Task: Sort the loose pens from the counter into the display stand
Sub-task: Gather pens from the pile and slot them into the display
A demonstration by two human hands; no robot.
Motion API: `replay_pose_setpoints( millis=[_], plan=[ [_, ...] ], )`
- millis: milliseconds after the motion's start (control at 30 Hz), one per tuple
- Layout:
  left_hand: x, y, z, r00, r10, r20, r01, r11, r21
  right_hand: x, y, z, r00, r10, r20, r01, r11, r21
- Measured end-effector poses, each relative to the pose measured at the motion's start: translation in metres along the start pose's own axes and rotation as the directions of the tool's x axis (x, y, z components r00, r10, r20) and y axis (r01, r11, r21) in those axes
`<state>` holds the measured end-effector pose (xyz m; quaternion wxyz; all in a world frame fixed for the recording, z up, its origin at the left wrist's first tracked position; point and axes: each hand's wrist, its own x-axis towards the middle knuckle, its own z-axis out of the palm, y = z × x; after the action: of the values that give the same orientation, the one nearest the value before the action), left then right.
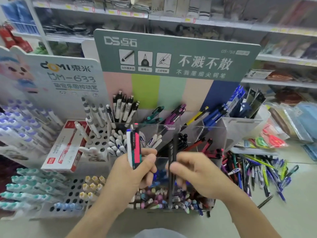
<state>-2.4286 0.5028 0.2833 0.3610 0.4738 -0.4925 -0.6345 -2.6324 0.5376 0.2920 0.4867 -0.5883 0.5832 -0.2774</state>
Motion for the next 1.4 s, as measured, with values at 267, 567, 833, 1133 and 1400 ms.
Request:
replay_pose_setpoints(
  millis=[267,567,833,1133,1400],
  plan=[
    [-0.009,-0.017,0.004,0.993,-0.115,0.037,0.12,0.965,-0.233,0.027,0.016,0.021,0.7,-0.094,-0.708,0.124,0.992,-0.01],
    [-0.009,-0.027,-0.001,0.981,-0.132,0.143,0.166,0.952,-0.257,0.035,0.019,0.037,0.673,-0.167,-0.72,0.069,0.984,-0.165],
    [-0.005,-0.029,0.003,0.961,-0.138,0.238,0.235,0.861,-0.451,0.023,0.0,0.037,0.664,-0.07,-0.744,0.257,0.956,0.139],
    [-0.008,-0.034,-0.003,0.819,-0.157,0.553,0.402,0.844,-0.354,0.012,0.0,0.035,0.924,-0.112,-0.366,0.146,0.987,0.067],
    [0.001,-0.033,-0.002,0.781,-0.135,0.61,0.46,0.784,-0.416,0.015,-0.005,0.029,0.919,-0.011,-0.394,0.183,0.898,0.4]
  ],
)
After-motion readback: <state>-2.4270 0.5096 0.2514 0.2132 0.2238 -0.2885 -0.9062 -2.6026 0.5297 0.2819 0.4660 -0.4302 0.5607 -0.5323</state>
